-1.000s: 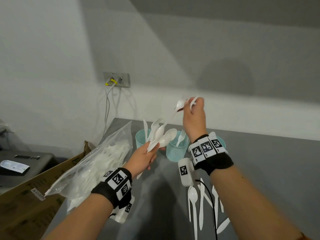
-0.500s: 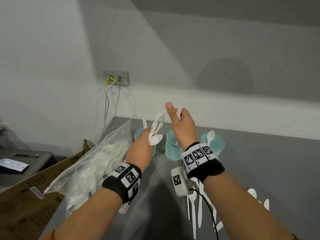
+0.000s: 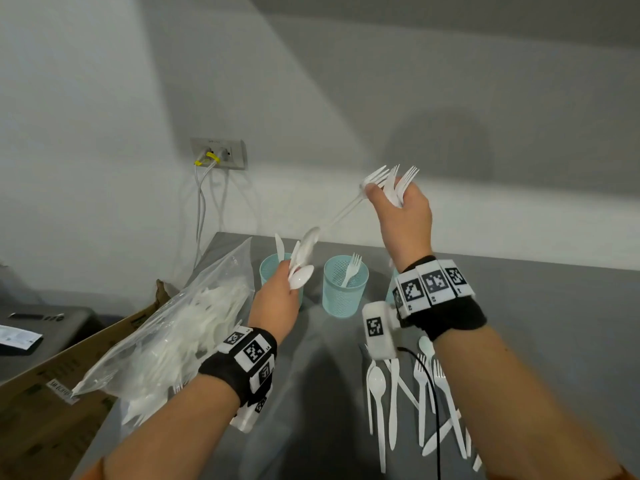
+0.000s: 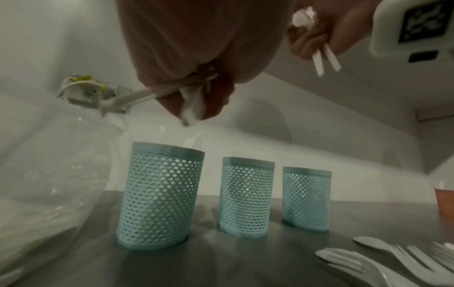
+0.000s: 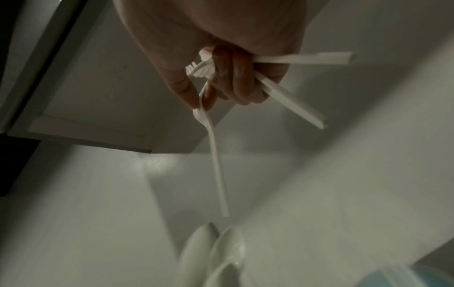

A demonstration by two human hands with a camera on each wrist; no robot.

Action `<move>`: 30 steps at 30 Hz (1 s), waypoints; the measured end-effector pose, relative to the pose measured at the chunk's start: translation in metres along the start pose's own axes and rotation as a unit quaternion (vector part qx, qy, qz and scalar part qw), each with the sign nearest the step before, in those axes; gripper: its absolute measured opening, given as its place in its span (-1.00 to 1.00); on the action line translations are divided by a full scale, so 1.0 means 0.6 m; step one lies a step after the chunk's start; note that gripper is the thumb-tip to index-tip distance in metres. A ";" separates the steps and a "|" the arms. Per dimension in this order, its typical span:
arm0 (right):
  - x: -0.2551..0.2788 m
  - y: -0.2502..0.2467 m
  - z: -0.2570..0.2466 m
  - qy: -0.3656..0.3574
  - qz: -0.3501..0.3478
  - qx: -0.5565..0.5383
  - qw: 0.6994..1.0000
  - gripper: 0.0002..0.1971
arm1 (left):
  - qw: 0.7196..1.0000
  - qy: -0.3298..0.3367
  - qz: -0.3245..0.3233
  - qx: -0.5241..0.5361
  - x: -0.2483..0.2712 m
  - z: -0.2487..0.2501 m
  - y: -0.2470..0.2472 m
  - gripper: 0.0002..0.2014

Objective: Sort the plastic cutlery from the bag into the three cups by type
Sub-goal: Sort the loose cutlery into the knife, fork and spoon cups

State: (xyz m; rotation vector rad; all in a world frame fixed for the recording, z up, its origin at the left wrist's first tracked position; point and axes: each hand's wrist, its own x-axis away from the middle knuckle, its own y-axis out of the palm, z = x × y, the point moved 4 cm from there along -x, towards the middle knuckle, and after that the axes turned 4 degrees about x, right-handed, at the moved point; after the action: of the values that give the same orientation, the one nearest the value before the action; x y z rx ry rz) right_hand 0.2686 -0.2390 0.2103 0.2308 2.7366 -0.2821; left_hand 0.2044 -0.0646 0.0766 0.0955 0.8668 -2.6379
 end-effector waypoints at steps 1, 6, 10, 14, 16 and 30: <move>-0.007 -0.006 0.006 -0.007 0.005 0.023 1.000 -0.80 | 1.000 -0.016 0.007 0.018 -0.002 -0.003 0.000 -0.64; -0.005 0.006 0.097 0.022 -0.056 0.191 0.980 -0.82 | 0.989 -0.040 0.000 0.139 -0.011 -0.002 0.007 -0.62; 0.015 0.027 0.159 0.068 -0.146 0.248 0.955 -0.73 | 0.971 -0.039 -0.033 0.235 -0.009 0.004 0.020 -0.73; 0.003 0.042 0.138 0.057 -0.119 0.162 0.978 -0.70 | 0.965 -0.043 -0.042 0.256 -0.013 -0.001 0.020 -0.74; -0.008 0.052 0.121 0.045 -0.104 0.071 0.991 -0.74 | 0.965 -0.049 -0.047 0.254 -0.015 -0.005 0.019 -0.73; 0.020 0.079 0.192 0.135 -0.180 0.054 0.973 -0.85 | 0.999 0.022 -0.038 0.001 -0.014 -0.016 0.002 -0.58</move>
State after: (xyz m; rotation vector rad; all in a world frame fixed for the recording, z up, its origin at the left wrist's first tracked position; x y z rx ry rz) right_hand 0.3077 -0.2175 0.0933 -0.2215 3.0264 -0.5336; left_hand 0.2121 -0.0575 0.0696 0.1249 0.8997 -2.7167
